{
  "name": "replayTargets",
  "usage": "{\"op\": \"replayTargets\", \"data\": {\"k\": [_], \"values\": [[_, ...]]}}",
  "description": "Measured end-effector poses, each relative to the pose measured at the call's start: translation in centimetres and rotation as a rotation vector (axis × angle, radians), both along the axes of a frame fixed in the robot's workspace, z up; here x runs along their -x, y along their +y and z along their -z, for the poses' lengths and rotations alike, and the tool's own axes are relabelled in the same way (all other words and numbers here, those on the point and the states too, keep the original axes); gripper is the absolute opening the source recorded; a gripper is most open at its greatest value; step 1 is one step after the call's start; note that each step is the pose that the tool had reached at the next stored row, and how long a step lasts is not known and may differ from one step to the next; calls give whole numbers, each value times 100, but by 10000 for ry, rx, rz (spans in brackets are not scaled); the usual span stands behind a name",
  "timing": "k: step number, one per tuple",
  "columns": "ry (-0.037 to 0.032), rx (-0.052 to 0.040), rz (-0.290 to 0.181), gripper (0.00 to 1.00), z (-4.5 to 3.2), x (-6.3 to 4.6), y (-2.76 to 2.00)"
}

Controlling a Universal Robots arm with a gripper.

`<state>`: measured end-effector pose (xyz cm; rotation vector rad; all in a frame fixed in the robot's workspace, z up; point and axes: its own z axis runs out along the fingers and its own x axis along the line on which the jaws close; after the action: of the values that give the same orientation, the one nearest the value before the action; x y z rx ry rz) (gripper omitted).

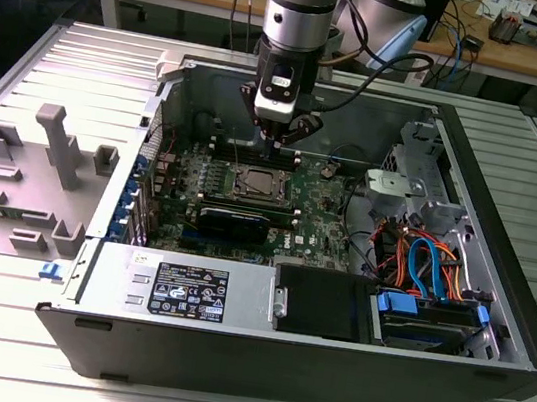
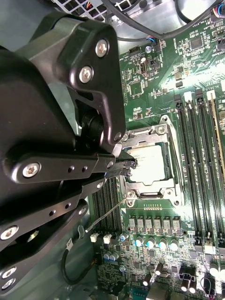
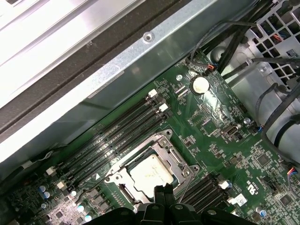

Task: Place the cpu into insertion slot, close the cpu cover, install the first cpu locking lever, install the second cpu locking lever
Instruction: 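Install the first cpu locking lever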

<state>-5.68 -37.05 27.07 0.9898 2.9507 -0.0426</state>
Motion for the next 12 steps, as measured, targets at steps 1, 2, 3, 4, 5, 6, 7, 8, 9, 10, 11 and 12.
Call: {"op": "replayTargets", "data": {"k": [1,2,3,4,5,6,7,8,9,10,11,12], "values": [[0,-2,-5,11,0,0,0],[0,-2,-10,11,0,0,0],[0,-3,-15,11,0,0,0],[0,-5,-21,11,0,0,0],[0,-6,-26,11,0,0,0],[0,-8,-36,11,0,0,0],[0,-9,-41,11,0,0,0],[0,-10,-46,11,0,0,0],[0,-12,-56,11,0,0,0],[0,-14,-62,11,0,0,0],[0,-15,-67,11,0,0,0],[0,-18,-77,11,0,0,0]]}}
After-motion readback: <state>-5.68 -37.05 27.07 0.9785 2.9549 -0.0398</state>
